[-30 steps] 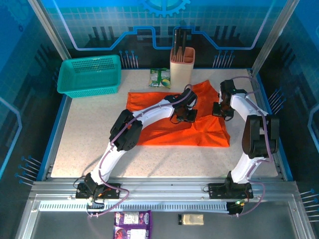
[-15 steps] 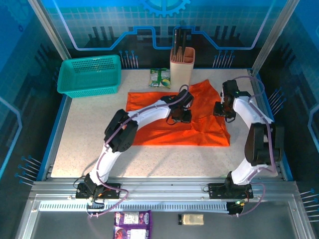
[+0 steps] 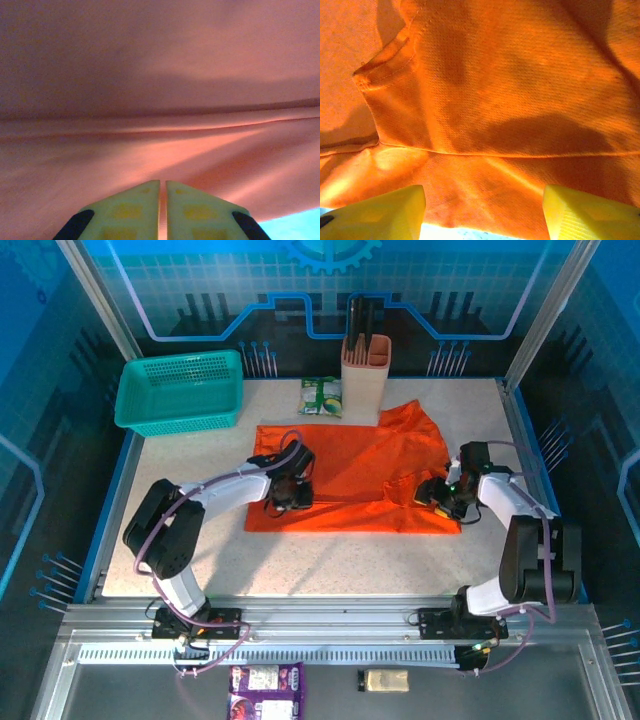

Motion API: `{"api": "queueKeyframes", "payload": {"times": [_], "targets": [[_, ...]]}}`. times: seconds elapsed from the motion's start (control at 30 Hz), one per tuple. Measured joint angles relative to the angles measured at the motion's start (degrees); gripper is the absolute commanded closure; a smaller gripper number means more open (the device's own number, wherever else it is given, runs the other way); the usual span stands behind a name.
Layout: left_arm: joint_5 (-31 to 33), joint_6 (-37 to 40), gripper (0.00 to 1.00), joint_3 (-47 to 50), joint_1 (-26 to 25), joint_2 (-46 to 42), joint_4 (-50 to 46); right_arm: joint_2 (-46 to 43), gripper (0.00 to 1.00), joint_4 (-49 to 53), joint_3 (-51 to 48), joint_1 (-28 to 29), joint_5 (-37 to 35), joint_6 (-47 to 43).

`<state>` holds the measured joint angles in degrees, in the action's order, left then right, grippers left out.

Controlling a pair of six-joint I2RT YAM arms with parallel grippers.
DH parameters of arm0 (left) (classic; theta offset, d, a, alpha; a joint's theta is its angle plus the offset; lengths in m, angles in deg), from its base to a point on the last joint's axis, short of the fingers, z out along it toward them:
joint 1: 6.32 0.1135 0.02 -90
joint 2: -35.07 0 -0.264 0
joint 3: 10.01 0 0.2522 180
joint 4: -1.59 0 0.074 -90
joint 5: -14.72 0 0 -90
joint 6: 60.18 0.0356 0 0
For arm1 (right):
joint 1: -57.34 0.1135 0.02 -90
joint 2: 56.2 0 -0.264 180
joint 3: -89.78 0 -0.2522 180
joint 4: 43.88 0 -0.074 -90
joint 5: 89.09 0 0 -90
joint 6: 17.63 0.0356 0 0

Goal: Fold the inside-out t-shirt

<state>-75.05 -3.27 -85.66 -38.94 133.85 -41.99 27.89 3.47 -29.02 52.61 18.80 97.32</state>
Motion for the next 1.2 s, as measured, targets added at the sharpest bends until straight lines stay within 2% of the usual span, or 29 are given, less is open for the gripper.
{"api": "queueKeyframes", "payload": {"times": [0.27, 0.47, 0.6, 0.8, 0.97, 1.1, 1.2], "targets": [[-2.78, -4.52, 0.91, 9.94, 6.86, -2.51, 5.4, 7.06, 0.34, -6.8, -0.98, -5.55, 5.03, 2.58], [-6.05, -7.48, 0.92, 15.3, 9.07, -5.88, 11.08, 7.78, 0.36, -8.81, -1.79, -9.9, 8.63, 4.94], [-7.21, -8.0, 0.9, 16.85, 9.16, -7.82, 11.28, 6.54, 0.35, -8.94, -2.4, -9.88, 8.44, 5.07], [-5.77, -7.37, 0.87, 14.62, 9.46, -13.0, 5.68, -0.39, 0.34, -4.83, -2.51, -7.21, 6.29, 4.83], [-5.03, -6.86, 0.89, 12.04, 12.24, -10.56, 4.9, 0.2, 0.34, -4.7, -3.67, -5.79, 7.54, 5.16], [-5.05, -6.93, 0.89, 12.85, 13.7, -6.71, 4.79, 2.45, 0.34, -4.94, -5.25, -5.79, 7.63, 6.1], [-5.49, -7.41, 0.89, 15.52, 14.43, -7.28, 5.38, 2.78, 0.34, -5.92, -6.34, -5.79, 7.78, 7.23]]}}
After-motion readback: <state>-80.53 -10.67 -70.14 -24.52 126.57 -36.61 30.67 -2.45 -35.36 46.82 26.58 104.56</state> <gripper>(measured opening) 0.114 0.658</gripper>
